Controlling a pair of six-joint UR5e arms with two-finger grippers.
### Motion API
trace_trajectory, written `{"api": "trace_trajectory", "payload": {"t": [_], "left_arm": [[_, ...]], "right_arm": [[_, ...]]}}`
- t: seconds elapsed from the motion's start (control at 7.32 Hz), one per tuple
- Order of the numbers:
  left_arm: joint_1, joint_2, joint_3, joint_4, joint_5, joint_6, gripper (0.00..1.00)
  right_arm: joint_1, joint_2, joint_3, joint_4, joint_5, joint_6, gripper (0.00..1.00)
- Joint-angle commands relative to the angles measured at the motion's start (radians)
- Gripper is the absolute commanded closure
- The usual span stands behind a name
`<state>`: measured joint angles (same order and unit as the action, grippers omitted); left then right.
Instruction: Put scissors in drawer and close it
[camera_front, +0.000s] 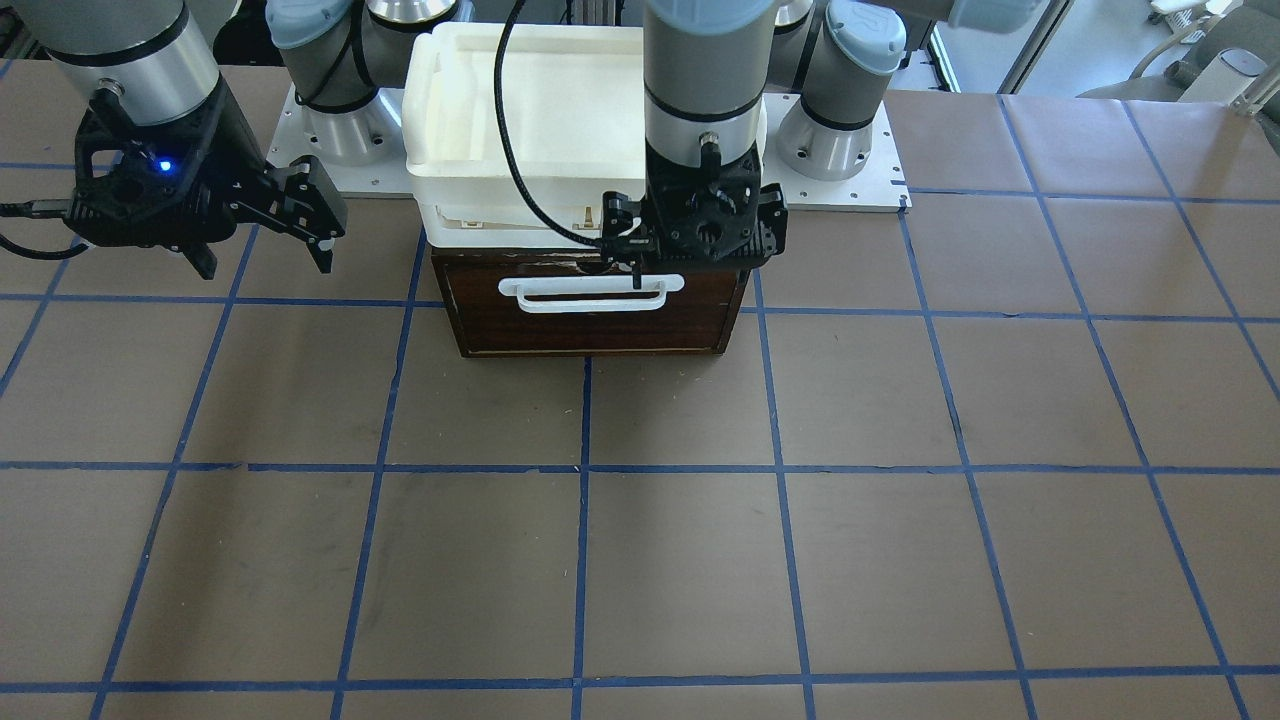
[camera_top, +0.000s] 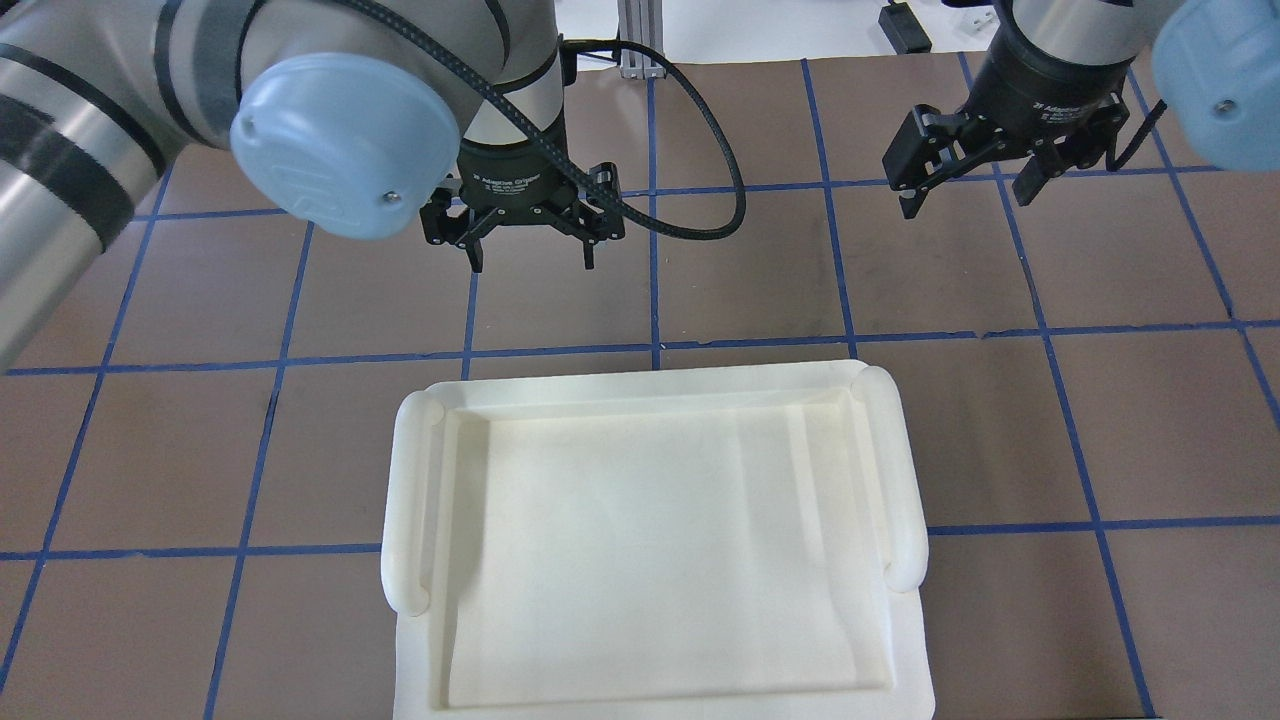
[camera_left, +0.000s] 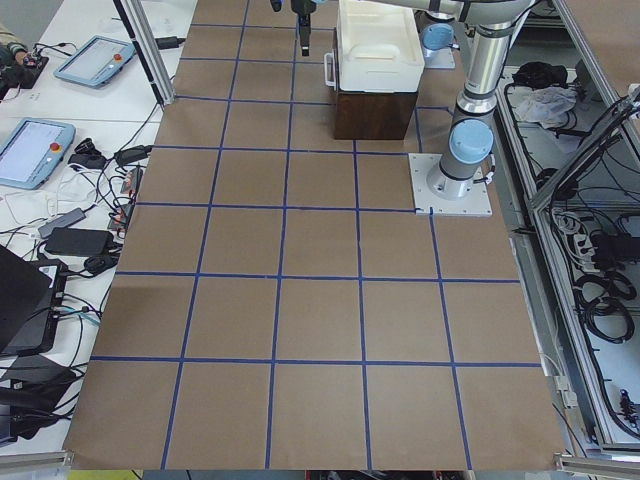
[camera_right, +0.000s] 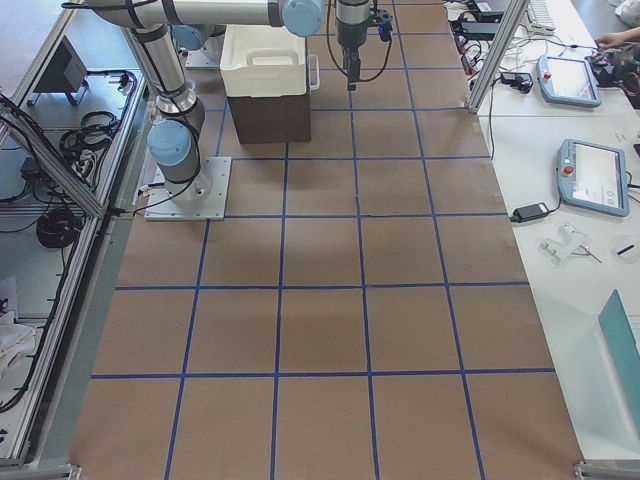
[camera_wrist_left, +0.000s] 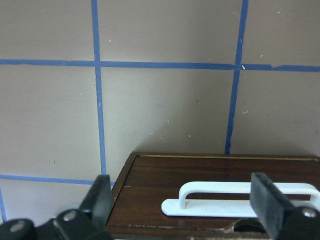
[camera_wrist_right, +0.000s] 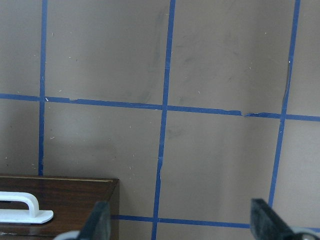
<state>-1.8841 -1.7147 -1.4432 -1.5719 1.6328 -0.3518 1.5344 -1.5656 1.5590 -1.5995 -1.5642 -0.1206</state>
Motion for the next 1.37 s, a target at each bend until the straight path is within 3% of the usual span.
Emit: {"api": "trace_trajectory", "payload": {"t": [0.0, 0.41, 1.23], "left_arm": [[0.038, 0.064, -0.005, 0.000, -0.001, 0.031, 0.00], [0.230, 0.078, -0.031, -0.007, -0.008, 0.139, 0.00], [0.211, 0.182, -0.046, 0.033, -0.002, 0.198, 0.00]], "right_arm": [[-0.002, 0.001, 0.001, -0.002, -0.004, 0.001, 0.00], [-0.002, -0.001, 0.000, -0.007, 0.006, -0.007, 0.00], [-0.003, -0.001, 0.001, -0.005, 0.001, -0.001, 0.00]]}}
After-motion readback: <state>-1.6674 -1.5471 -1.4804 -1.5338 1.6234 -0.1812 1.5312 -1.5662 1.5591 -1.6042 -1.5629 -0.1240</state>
